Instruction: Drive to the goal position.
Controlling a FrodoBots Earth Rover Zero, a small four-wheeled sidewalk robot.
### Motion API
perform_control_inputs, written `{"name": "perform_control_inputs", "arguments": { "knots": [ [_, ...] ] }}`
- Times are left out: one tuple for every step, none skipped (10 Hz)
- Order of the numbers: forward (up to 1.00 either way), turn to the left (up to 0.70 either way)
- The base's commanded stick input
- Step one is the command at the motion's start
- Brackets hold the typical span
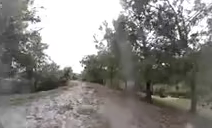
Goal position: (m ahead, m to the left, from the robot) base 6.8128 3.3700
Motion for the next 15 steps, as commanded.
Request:
{"name": "perform_control_inputs", "arguments": {
  "knots": [
    [0.6, 0.15],
    [0.6, 0.15],
    [0.6, 0.15],
    [0.6, 0.15],
    [0.6, 0.15],
    [0.6, 0.11],
    [0.6, 0.04],
    [0.6, 0.0],
    [0.6, 0.0],
    [0.6, 0.0],
    [0.6, 0.0],
    [0.6, 0.0],
    [0.6, 0.0],
    [0.6, 0.0],
    [0.6, 0.0]
  ]
}}
